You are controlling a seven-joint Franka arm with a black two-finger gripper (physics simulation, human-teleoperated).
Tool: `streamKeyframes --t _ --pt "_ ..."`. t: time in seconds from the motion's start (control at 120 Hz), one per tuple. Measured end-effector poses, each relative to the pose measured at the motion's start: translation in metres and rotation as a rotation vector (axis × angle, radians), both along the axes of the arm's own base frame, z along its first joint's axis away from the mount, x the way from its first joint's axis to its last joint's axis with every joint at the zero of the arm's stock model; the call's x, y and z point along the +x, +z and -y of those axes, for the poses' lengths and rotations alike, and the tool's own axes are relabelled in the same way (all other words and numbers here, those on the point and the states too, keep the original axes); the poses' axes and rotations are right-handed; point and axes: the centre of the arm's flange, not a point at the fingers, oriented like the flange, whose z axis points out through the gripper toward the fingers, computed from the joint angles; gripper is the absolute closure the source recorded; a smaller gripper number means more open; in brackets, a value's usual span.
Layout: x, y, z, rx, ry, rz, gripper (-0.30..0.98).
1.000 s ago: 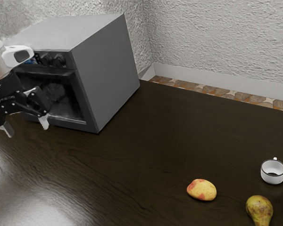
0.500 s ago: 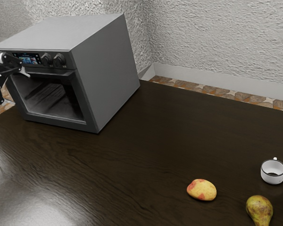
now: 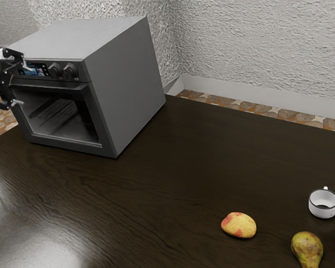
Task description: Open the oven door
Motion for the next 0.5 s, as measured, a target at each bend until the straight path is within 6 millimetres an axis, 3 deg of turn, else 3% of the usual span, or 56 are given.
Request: streamKeyframes --t 0.083,0.283,0.5 --pt "-0.006 -0.002 -0.009 0.003 0.031 -0.003 0.00" --pt "0.002 -0.018 -0.019 -0.009 0.049 -0.026 0.00" --pt "0.026 -0.027 -0.023 -0.010 0.038 -0.037 0.00"
